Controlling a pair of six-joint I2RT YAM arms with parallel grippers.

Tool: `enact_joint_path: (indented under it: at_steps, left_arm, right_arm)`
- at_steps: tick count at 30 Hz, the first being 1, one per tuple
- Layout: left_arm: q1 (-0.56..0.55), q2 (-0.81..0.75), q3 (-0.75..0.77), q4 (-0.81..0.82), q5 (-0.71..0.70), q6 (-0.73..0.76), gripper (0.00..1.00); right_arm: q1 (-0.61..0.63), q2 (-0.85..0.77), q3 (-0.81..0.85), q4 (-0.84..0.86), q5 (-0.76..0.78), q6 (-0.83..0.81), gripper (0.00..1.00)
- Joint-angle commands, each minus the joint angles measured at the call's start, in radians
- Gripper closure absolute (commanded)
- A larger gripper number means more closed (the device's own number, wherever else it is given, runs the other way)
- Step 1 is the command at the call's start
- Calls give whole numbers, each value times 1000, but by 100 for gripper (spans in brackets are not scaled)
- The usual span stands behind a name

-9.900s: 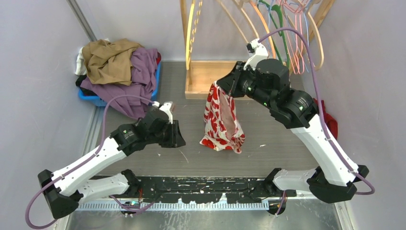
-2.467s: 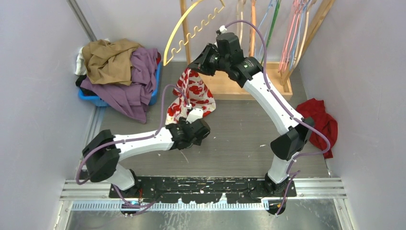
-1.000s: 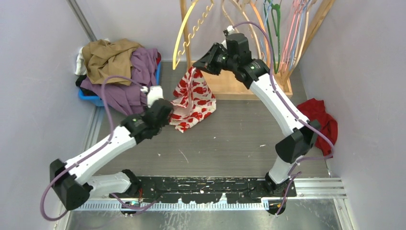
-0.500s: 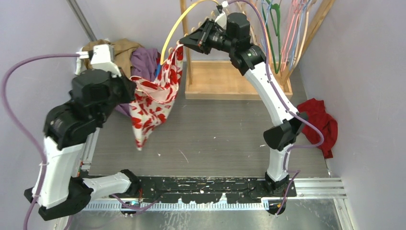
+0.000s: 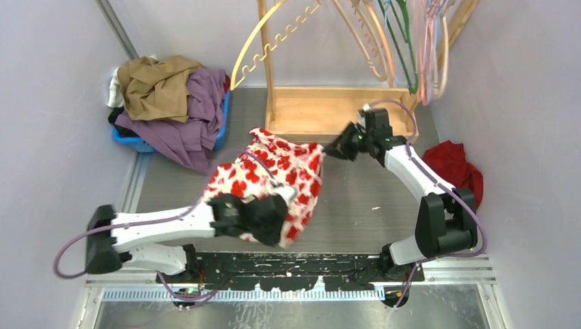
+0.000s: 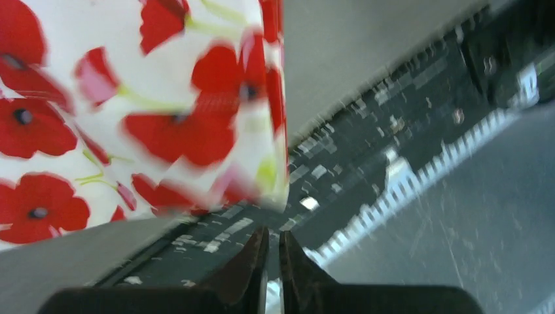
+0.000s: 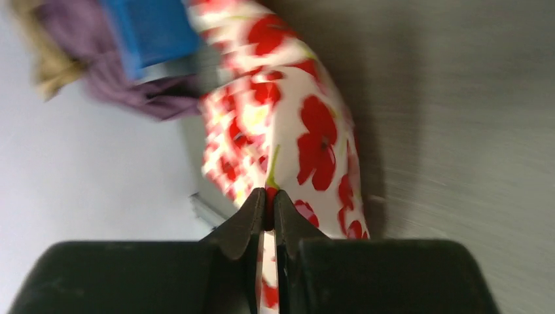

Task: Place the skirt on the hanger
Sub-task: Flatten out the skirt at the center of the board.

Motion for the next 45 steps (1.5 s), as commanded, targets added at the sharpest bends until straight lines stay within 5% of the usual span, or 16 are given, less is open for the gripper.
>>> enact_joint_path:
  at_steps: [1, 3, 13, 18, 21, 24, 32, 39, 45]
  left_arm:
    - [-185, 118, 11, 305, 76, -173, 86]
    - [-202, 164, 46, 300, 79, -170, 82]
    - [-180, 145, 148, 182, -25, -104, 64]
    - [-85, 81, 53, 184, -41, -106, 57]
    - [-2, 39, -11, 206, -18, -98, 39]
    - [59, -3, -33, 187, -30, -72, 2]
    - [149, -34, -18, 134, -43, -3, 0]
    - [170, -35, -33, 154, -19, 7, 1]
    - [174, -57, -59, 166, -20, 1, 0]
  right_arm:
    - [-119, -44, -155, -92, 98, -135, 93]
    - [-134, -29, -146, -151, 130, -170, 63]
    - [-138, -61, -49, -279, 181, -237, 47]
    - [-133, -154, -24, -364, 217, -279, 47]
    - [-131, -209, 34, -443, 245, -316, 49]
    - [-132, -255, 106, -520, 231, -342, 52]
    - [-130, -352, 353, -624, 219, -358, 67]
    - [-130, -210, 599, -616, 257, -331, 80]
    - [-130, -274, 443, -579, 232, -319, 72]
